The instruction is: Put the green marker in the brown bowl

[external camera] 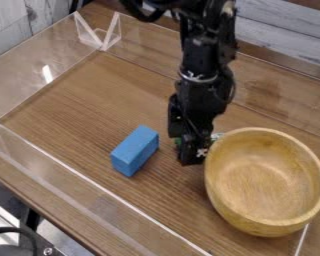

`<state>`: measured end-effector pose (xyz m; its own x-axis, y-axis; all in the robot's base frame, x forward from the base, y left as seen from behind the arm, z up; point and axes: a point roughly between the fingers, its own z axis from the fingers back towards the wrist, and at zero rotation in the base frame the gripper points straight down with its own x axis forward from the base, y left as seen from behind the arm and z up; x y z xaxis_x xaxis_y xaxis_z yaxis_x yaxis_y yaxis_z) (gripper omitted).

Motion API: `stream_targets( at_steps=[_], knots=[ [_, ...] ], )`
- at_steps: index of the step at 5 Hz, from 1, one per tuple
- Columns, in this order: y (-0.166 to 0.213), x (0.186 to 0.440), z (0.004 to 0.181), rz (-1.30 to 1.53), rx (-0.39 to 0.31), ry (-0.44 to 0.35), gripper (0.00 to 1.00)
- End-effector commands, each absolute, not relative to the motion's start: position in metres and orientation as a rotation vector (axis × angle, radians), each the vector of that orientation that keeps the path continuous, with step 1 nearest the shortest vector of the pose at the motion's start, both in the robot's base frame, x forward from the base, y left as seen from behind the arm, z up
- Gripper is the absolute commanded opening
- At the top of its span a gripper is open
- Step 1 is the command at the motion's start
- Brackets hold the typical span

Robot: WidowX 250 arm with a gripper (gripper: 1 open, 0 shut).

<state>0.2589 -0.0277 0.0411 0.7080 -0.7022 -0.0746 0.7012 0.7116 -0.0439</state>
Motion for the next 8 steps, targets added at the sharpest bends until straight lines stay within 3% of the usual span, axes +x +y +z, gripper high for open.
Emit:
stream_targets(
  at_steps=[1, 8],
  knots=[
    [-0.029, 0.267, 0.046, -0.791, -0.001, 0.045, 0.00],
    [-0.009, 0.269, 0.052, -0.815, -0.046, 0.087, 0.00]
  ],
)
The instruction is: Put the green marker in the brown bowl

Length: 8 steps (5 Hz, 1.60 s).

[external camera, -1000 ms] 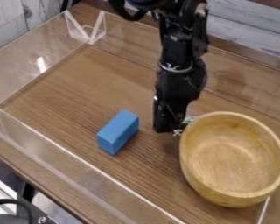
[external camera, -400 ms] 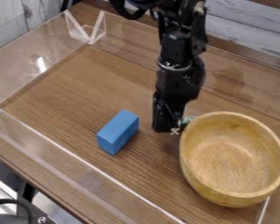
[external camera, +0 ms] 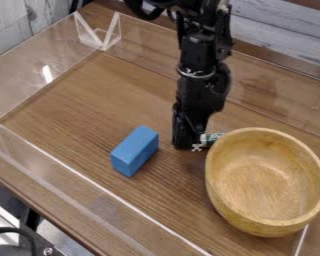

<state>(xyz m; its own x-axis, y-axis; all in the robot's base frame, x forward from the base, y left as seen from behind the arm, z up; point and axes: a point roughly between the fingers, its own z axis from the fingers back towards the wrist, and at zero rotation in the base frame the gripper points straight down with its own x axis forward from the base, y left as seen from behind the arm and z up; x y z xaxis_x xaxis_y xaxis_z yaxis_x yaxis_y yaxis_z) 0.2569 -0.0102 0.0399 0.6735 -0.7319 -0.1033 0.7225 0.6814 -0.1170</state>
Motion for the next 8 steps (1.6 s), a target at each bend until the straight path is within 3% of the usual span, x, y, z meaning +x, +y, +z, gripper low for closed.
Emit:
stream_targets(
  at_steps=[1, 4, 7, 8],
  knots=[
    [-0.008, 0.270, 0.051, -0.821, -0.054, 0.092, 0.00],
    [-0.007, 0.270, 0.051, -0.834, -0.083, 0.102, 0.00],
    [-0.009, 0.283, 0.084, -0.807, -0.068, 0.124, 0.00],
    [-0.009, 0.285, 0.073, -0.817, -0.068, 0.118, 1.00]
  ],
)
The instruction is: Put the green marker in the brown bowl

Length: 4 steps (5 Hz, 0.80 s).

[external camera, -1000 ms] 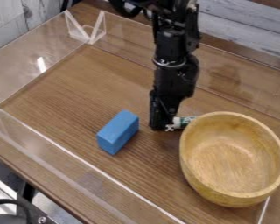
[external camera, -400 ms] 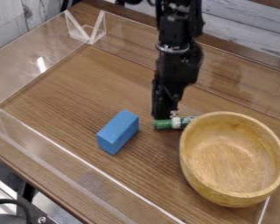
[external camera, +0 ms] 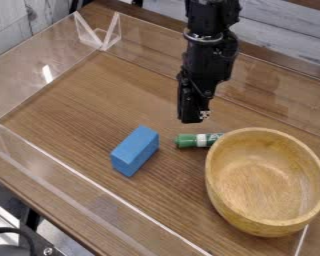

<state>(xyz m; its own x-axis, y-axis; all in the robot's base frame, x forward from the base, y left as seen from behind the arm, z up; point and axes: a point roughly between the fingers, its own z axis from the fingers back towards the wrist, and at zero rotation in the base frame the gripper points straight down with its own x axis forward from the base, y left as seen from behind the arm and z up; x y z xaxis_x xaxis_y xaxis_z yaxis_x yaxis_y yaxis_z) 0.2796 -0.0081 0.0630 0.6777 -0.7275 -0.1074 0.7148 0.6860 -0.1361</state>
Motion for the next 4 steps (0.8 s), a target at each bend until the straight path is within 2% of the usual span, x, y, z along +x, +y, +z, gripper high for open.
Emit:
stream_targets(
  at_steps=[1, 4],
  knots=[
    [-0.008, 0.285, 0.064, -0.821, -0.074, 0.111, 1.00],
    [-0.007, 0.291, 0.042, -0.837, -0.082, 0.083, 1.00]
  ],
)
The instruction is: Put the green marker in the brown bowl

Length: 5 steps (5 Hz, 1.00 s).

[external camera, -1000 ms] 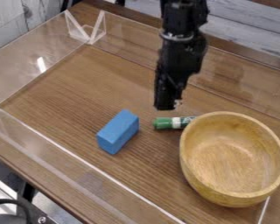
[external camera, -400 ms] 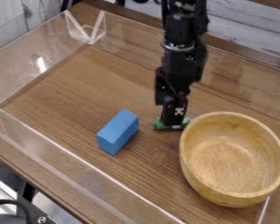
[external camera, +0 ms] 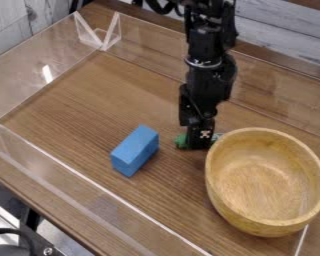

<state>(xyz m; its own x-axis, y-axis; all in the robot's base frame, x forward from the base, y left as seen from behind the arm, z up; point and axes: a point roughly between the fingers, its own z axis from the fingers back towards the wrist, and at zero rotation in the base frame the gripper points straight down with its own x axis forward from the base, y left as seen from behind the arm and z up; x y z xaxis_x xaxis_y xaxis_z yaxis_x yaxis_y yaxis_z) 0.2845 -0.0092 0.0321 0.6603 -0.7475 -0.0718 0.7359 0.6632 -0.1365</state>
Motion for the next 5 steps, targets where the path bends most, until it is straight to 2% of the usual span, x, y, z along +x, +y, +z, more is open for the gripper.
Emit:
stream_targets(
  at_steps=[1, 2, 4, 5],
  knots=[
    [-0.006, 0.292, 0.039, -0.843, -0.085, 0.078, 0.00],
    [-0.005, 0.293, 0.040, -0.849, -0.084, 0.080, 0.00],
    [-0.005, 0.295, 0.058, -0.850, -0.081, 0.115, 0.00],
    [-0.004, 0.297, 0.060, -0.846, -0.082, 0.116, 0.00]
  ],
)
